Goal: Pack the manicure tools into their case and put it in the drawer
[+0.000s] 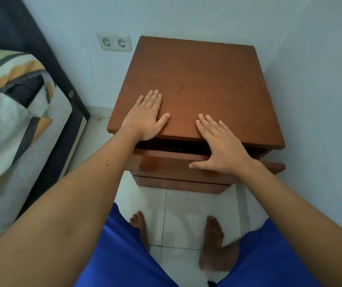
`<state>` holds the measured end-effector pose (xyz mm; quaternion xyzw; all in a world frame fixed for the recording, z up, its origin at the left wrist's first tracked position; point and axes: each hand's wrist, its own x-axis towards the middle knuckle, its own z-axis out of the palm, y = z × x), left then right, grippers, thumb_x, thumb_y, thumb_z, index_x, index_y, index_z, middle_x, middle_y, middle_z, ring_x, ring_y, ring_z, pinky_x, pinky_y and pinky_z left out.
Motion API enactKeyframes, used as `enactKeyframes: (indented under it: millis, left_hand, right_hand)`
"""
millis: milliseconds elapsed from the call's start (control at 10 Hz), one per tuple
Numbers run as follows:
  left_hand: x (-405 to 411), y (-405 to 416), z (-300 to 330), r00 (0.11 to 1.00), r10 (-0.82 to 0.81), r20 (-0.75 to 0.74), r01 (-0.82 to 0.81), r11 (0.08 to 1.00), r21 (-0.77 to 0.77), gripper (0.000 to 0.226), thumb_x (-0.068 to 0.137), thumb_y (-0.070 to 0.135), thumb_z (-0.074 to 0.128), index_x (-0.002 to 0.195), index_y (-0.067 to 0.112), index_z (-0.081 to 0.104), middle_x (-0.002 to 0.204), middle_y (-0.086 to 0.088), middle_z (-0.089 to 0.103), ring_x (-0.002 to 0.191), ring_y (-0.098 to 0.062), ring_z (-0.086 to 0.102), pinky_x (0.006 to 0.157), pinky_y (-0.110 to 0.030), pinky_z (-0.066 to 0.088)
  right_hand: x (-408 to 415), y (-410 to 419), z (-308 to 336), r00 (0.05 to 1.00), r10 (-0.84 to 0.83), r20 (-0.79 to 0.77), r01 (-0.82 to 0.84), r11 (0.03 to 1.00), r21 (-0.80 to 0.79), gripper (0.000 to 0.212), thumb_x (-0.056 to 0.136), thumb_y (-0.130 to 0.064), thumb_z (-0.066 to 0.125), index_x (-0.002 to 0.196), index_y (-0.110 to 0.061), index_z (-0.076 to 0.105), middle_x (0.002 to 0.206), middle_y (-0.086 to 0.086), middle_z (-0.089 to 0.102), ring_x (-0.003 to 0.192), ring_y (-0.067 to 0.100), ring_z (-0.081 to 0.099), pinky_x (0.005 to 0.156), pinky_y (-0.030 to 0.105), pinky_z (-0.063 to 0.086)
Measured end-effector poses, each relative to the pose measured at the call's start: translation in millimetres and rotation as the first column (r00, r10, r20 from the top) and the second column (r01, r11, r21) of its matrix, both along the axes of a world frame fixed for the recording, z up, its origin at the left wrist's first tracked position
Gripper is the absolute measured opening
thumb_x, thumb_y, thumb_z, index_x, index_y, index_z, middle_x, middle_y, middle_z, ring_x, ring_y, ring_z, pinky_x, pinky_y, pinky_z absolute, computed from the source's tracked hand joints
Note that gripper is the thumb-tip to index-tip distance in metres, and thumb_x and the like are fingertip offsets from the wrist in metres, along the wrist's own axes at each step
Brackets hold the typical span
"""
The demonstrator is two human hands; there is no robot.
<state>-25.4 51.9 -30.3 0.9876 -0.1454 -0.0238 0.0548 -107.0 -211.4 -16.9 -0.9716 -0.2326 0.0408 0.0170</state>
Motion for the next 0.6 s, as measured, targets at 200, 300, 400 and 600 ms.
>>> enactKeyframes:
  millis: [200, 300, 400, 600]
  left_hand:
    - [0, 1, -1, 1.0, -0.001, 0.001, 0.001, 1.0, -0.004, 0.079, 0.109, 0.063, 0.013, 0.17, 0.013, 0.004, 0.179, -0.005, 0.001, 0.165, -0.018, -0.003, 0.133, -0.04, -0.001]
    - [1, 1, -4, 1.0, 0.003, 0.007, -0.003, 1.0, 0.001, 0.08, 0.108, 0.065, 0.012, 0.17, 0.015, 0.003, 0.179, -0.004, 0.0, 0.165, -0.018, -0.004, 0.133, -0.04, -0.001]
    - [3, 1, -4, 1.0, 0.005, 0.003, -0.005, 1.0, 0.002, 0.08, 0.108, 0.065, 0.012, 0.17, 0.015, 0.003, 0.179, -0.004, 0.0, 0.165, -0.018, -0.004, 0.133, -0.039, -0.002]
    - [2, 1, -6, 1.0, -0.009, 0.015, 0.01, 1.0, -0.015, 0.08, 0.108, 0.065, 0.012, 0.17, 0.015, 0.003, 0.179, -0.003, -0.001, 0.165, -0.018, -0.005, 0.133, -0.039, -0.002]
  right_hand:
    - [7, 2, -15, 0.975, -0.085, 0.204, 0.061, 0.991, 0.118, 0.095, 0.082, -0.072, 0.068, 0.157, -0.018, 0.043, 0.167, -0.001, 0.038, 0.155, 0.021, 0.032, 0.124, 0.045, 0.029]
    - [12, 5, -19, 0.959, -0.121, 0.256, 0.084, 0.985, 0.151, 0.083, 0.08, -0.064, 0.076, 0.147, -0.019, 0.054, 0.158, -0.002, 0.049, 0.148, 0.021, 0.043, 0.116, 0.042, 0.036]
    - [12, 6, -20, 0.956, -0.124, 0.267, 0.086, 0.985, 0.147, 0.081, 0.079, -0.063, 0.077, 0.144, -0.018, 0.056, 0.156, -0.002, 0.052, 0.145, 0.021, 0.046, 0.111, 0.042, 0.038]
    - [23, 3, -11, 0.961, -0.191, 0.198, 0.113, 0.93, 0.351, 0.069, 0.095, -0.07, 0.052, 0.143, -0.021, 0.057, 0.154, -0.002, 0.053, 0.144, 0.016, 0.045, 0.117, 0.041, 0.036]
